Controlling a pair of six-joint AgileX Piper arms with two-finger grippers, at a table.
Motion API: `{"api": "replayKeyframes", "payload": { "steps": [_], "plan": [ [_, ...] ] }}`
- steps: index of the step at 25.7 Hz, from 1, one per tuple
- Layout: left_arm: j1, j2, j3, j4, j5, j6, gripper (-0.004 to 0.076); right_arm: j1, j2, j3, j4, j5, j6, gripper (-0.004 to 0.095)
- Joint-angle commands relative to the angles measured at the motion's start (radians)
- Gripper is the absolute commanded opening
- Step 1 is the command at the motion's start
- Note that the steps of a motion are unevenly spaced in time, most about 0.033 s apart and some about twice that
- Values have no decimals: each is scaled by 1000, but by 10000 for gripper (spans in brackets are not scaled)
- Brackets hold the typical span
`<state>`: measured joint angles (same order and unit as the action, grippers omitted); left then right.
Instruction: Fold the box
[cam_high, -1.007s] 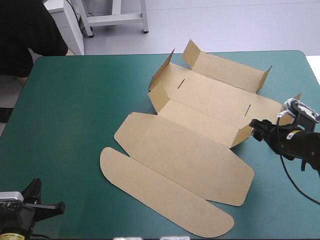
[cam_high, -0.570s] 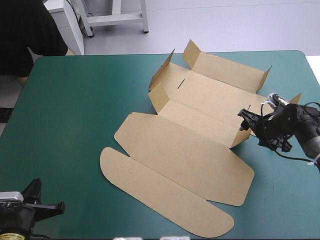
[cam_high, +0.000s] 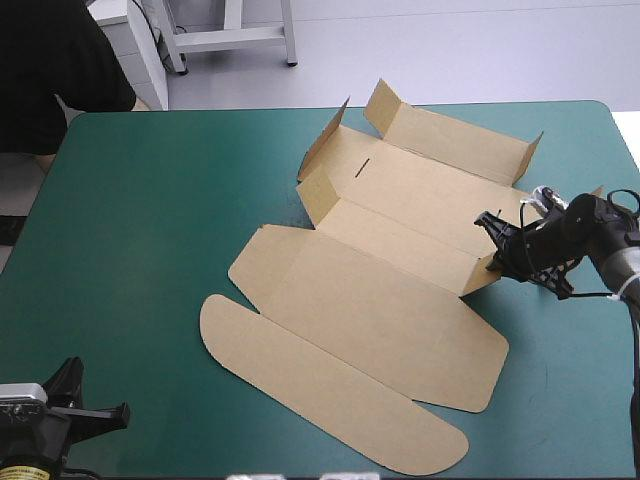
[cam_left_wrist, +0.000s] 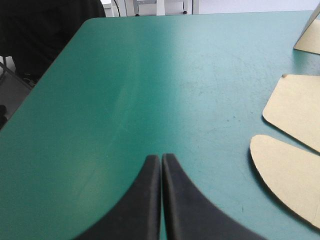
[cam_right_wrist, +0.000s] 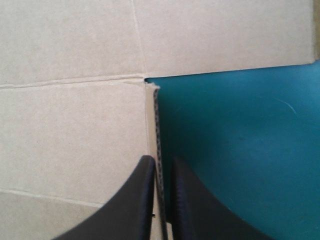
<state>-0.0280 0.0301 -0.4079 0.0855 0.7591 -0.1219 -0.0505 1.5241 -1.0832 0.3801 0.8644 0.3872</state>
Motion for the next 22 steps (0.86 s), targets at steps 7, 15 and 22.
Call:
{"api": "replayKeyframes", "payload": {
  "steps": [7, 15, 22],
  "plan": [
    [-8, 15, -27, 4, -73, -6, -10, -6, -24, -101, 52, 44, -293, -13],
    [-8, 15, -27, 4, -73, -6, -10, -2, 75, -328, 35, 220, -586, -12],
    [-8, 15, -27, 4, -73, -6, -10, 95, 263, -605, -87, 383, -758, -13]
  ]
}}
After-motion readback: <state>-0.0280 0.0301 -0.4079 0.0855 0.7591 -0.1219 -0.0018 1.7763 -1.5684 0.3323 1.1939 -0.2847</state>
